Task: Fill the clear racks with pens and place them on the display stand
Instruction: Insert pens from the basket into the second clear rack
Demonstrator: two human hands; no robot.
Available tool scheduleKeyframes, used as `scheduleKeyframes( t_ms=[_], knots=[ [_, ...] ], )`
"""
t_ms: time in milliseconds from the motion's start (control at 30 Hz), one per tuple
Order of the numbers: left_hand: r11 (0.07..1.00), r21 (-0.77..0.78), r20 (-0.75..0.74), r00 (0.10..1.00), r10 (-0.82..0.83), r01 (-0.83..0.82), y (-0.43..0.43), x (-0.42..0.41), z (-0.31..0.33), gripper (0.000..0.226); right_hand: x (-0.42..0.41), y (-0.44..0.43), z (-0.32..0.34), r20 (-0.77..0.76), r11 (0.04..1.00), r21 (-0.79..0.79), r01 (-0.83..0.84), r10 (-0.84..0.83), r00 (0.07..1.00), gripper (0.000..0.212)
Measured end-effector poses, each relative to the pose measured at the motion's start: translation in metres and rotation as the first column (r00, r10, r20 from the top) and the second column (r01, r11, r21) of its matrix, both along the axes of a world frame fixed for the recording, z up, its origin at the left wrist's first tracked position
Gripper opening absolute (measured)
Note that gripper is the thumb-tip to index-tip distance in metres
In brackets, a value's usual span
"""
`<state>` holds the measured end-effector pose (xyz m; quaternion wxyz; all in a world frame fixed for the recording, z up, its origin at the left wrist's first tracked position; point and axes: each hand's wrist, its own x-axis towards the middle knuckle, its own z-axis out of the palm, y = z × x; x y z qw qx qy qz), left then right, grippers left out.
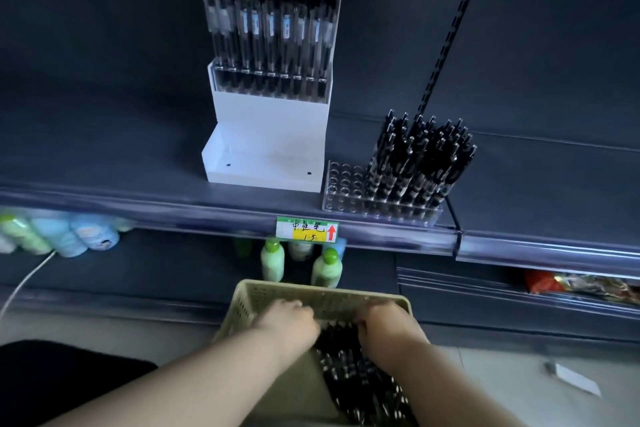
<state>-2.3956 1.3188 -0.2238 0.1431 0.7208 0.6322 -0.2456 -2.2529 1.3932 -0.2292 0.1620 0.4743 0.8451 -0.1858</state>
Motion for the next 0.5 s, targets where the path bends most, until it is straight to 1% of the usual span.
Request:
scheduleKeyframes(
  t_ms=[33, 100, 133, 167, 200, 233, 300, 333, 400, 433, 467, 500],
  knots=[
    [0.998, -0.062, -0.008, 1.0, 0.026, -0.027, -0.001, 0.0, -0.01, 0.035, 0.001, -0.002, -0.01, 0.051, 0.995, -0.075, 0.066, -0.063, 0.997, 0.026],
    [0.987, -0.12, 0.01, 0.994, 0.112, -0.11, 0.0, -0.001, -0.033, 0.034, 0.002, -0.005, -0.026, 0.092, 0.961, -0.18, 0.208, -0.194, 0.977, 0.029],
    [0.97, -0.137, 0.049, 0.977, 0.207, -0.199, 0.001, -0.001, -0.041, 0.034, 0.002, -0.005, -0.032, 0.085, 0.935, -0.216, 0.282, -0.27, 0.959, 0.03],
    [0.939, -0.147, 0.112, 0.938, 0.327, -0.309, 0.004, -0.002, -0.05, 0.034, 0.001, -0.005, -0.035, 0.074, 0.902, -0.252, 0.352, -0.345, 0.936, 0.031],
    [0.885, -0.157, 0.192, 0.865, 0.463, -0.438, 0.006, -0.001, -0.061, 0.035, 0.001, -0.004, -0.04, 0.066, 0.867, -0.284, 0.41, -0.409, 0.91, 0.032],
    [0.816, -0.168, 0.274, 0.769, 0.578, -0.553, 0.009, 0.001, -0.071, 0.035, 0.0, -0.003, -0.042, 0.069, 0.844, -0.297, 0.446, -0.446, 0.892, 0.033],
    [0.677, -0.167, 0.399, 0.579, 0.711, -0.716, 0.013, 0.004, -0.092, 0.036, -0.003, -0.002, -0.047, 0.104, 0.832, -0.305, 0.463, -0.454, 0.885, 0.035],
    [0.605, -0.162, 0.453, 0.486, 0.747, -0.779, 0.012, 0.005, -0.103, 0.036, -0.004, -0.001, -0.049, 0.125, 0.841, -0.295, 0.454, -0.437, 0.891, 0.036],
    [0.478, -0.153, 0.471, 0.362, 0.805, -0.865, 0.013, 0.006, -0.128, 0.036, -0.007, 0.0, -0.052, 0.154, 0.847, -0.279, 0.452, -0.425, 0.892, 0.037],
    [0.425, -0.173, 0.482, 0.3, 0.823, -0.888, 0.015, 0.007, -0.138, 0.034, -0.008, 0.001, -0.055, 0.161, 0.841, -0.283, 0.461, -0.432, 0.887, 0.036],
    [0.363, -0.209, 0.504, 0.218, 0.836, -0.908, 0.018, 0.009, -0.144, 0.03, -0.01, 0.002, -0.058, 0.163, 0.835, -0.286, 0.47, -0.441, 0.883, 0.034],
    [0.339, -0.233, 0.509, 0.183, 0.841, -0.912, 0.021, 0.012, -0.148, 0.028, -0.011, 0.002, -0.059, 0.143, 0.828, -0.283, 0.485, -0.464, 0.874, 0.032]
  ],
)
